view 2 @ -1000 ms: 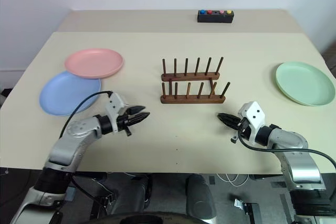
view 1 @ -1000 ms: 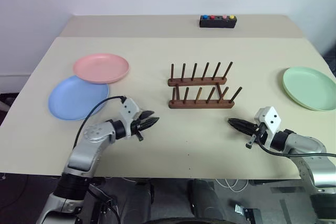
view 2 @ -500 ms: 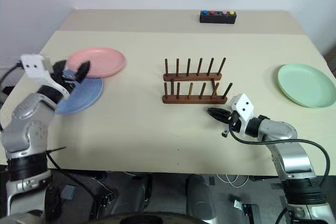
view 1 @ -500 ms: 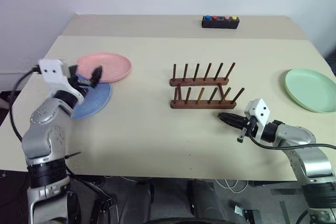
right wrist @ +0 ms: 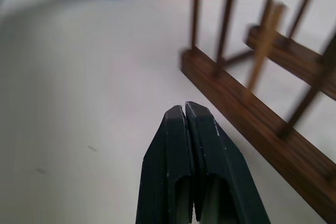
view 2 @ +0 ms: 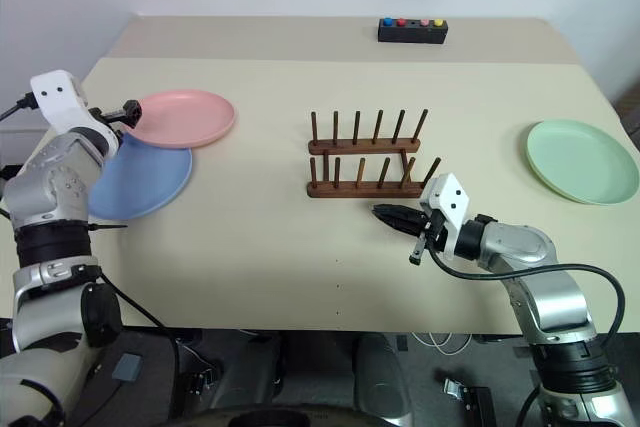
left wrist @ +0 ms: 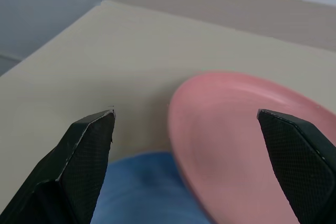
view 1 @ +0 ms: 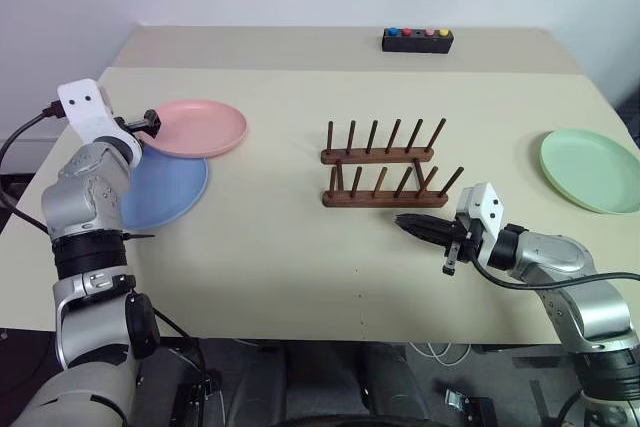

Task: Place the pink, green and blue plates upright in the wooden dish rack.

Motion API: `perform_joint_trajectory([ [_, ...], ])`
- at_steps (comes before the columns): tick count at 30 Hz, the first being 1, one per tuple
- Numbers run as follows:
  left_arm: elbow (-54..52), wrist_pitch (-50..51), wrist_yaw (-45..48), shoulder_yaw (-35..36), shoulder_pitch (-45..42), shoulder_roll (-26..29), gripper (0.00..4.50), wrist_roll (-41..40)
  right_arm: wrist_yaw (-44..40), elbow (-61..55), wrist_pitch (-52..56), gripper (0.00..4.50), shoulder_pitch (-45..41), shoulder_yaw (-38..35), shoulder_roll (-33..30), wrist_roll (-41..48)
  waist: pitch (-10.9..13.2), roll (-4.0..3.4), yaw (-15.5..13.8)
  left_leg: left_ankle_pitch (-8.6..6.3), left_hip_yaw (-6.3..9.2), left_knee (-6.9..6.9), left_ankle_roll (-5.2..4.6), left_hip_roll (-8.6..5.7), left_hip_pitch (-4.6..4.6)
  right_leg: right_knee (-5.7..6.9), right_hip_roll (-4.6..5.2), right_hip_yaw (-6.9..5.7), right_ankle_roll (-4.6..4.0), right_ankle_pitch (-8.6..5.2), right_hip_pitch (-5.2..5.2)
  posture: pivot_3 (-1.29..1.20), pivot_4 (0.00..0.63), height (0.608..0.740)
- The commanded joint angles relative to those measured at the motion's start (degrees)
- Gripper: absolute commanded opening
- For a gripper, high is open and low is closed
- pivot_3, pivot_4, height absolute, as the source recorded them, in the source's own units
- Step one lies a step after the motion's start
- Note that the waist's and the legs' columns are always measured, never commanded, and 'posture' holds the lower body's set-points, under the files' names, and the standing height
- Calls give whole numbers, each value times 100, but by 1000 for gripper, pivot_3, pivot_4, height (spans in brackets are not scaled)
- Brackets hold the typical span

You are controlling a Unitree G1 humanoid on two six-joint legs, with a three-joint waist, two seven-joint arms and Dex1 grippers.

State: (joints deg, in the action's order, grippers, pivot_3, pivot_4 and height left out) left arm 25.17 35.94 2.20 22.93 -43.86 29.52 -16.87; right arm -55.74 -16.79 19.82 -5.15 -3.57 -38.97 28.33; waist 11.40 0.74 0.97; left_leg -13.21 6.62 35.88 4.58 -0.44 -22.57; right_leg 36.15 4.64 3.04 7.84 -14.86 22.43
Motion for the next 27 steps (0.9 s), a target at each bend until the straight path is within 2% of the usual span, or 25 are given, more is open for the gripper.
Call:
perform_joint_trajectory([
  [1,487,-186,-2,-90,-441,173,4444,164,-39,-360,51,0,-95,-118,-39,199,1,3,0,0,0,1,0,0,0,0,0,0,0,0,0,0,150,734],
  [11,2146,-323,39,-88,-1356,198,4444,230,-67,-202,-170,0,-37,-47,52,76,2,11,0,0,0,0,0,0,-4,0,1,-1,1,0,3,0,150,734],
  [14,2459,-271,-90,-14,-1501,220,3665,201,-61,-162,-238,0,-13,-82,52,58,2,12,1,0,0,0,0,0,-4,0,1,-1,2,0,3,0,150,734],
  [21,2440,-462,-210,56,-1502,182,202,159,-73,-149,-334,0,53,-113,43,51,3,13,6,0,0,-2,1,0,-5,2,1,-1,1,1,7,0,150,734],
  [22,2409,-458,-212,58,-1497,174,27,155,-79,-147,-342,0,60,-117,39,51,2,14,5,0,0,-2,1,0,-5,2,1,-1,2,1,7,0,150,734],
  [27,2055,-374,-15,-1,-1446,118,27,78,6,-405,-218,0,43,-119,-7,108,3,14,4,0,0,-1,1,0,-5,2,1,-1,2,1,6,0,150,734],
])
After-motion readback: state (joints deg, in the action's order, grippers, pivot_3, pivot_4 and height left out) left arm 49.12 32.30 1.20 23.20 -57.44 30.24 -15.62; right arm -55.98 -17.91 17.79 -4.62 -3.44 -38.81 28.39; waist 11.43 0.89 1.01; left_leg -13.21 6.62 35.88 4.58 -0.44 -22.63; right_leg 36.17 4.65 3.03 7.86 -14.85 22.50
